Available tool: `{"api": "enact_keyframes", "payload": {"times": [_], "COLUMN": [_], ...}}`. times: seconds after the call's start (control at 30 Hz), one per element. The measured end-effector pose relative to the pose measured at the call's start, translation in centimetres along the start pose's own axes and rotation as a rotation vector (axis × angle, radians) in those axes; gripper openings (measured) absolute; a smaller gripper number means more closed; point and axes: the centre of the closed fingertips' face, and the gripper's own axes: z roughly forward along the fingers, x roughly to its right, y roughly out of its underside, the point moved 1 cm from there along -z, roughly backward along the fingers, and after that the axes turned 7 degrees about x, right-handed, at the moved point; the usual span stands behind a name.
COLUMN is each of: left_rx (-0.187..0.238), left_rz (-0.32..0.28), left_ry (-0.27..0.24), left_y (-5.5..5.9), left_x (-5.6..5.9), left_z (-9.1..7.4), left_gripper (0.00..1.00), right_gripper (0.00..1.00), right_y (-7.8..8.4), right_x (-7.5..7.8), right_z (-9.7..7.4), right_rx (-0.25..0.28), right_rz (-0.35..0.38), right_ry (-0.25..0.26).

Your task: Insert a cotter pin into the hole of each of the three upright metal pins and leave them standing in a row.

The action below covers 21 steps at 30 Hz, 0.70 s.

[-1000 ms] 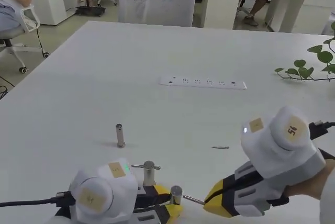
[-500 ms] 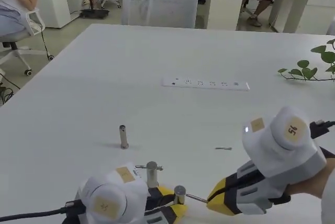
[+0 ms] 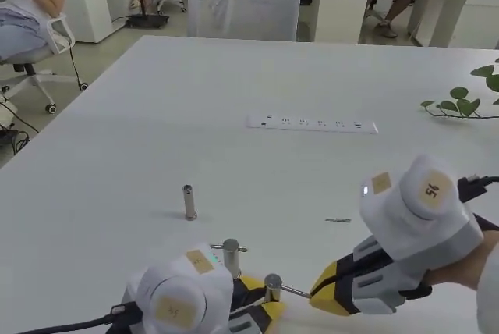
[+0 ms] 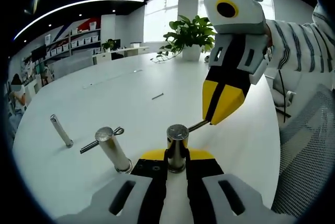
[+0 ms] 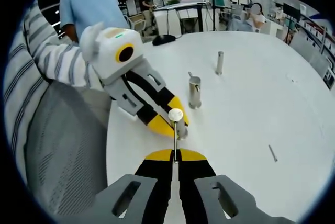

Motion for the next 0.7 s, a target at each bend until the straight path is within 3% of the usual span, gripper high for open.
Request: {"api": "enact_keyframes", "payload": {"times": [0.7], "left_rx": [-0.004], "left_rz": [-0.016], "left_ry": [-0.037], "left_y": [0.02], "left_x": [0.02], "left_z": [0.08], "left_gripper": [0.11], "right_gripper": [0.03], "right_y": [-0.73], "right_x": [0.19], "right_z": [0.54], "right_rx": [-0.011], "right_rz": [-0.022], "right_ry": [0.009]}}
